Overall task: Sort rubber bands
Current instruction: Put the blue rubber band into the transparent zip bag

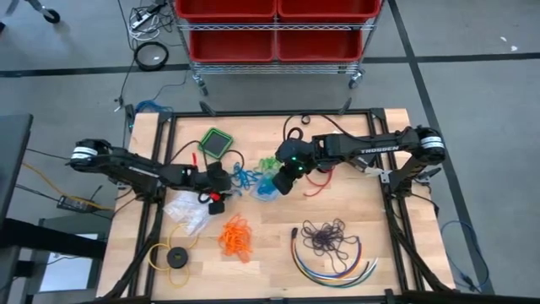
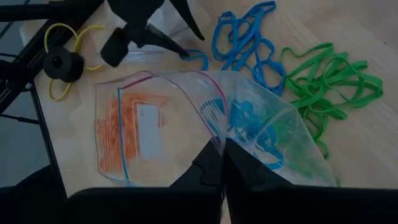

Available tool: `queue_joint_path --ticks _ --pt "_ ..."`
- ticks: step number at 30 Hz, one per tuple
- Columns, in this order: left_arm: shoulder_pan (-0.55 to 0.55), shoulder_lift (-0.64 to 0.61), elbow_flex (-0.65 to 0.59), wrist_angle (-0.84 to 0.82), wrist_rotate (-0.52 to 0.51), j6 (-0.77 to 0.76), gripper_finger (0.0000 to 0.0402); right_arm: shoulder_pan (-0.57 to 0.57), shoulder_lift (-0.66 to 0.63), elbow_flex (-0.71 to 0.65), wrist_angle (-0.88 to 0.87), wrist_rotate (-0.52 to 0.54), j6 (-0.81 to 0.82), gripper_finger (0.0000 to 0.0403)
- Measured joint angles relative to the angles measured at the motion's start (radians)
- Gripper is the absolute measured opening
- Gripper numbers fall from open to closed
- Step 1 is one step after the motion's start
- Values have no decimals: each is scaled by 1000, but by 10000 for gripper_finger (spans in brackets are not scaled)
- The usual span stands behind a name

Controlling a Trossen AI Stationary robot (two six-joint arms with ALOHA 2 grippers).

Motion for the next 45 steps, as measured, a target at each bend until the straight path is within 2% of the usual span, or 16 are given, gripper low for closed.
queue_joint_path --ticks 5,8,10,13,14,17,21,27,33,40,45 --pt "0 75 8 57 21 -4 159 0 0 0 6 0 0 0" --pt "0 121 18 79 27 -4 142 0 0 0 12 0 -5 0" --pt "0 140 28 82 38 2 106 0 0 0 11 0 -9 0" --pt "0 144 41 76 82 36 26 0 0 0 9 0 -9 0" --pt "0 139 48 68 91 44 15 0 0 0 8 0 -9 0" --pt "-1 117 69 37 117 68 6 0 0 0 5 0 -10 0" --pt "-19 60 130 -3 217 83 3 0 0 0 -1 0 -13 0" --pt "-95 -46 245 -110 226 128 2 0 0 0 -4 0 -16 0" --pt "-170 -113 387 -179 195 195 1 0 0 0 -3 0 -16 0" --pt "-216 -129 524 -209 63 311 1 0 0 0 3 0 -16 0" --pt "-213 -111 552 -155 -33 369 0 0 0 0 14 0 -16 0"
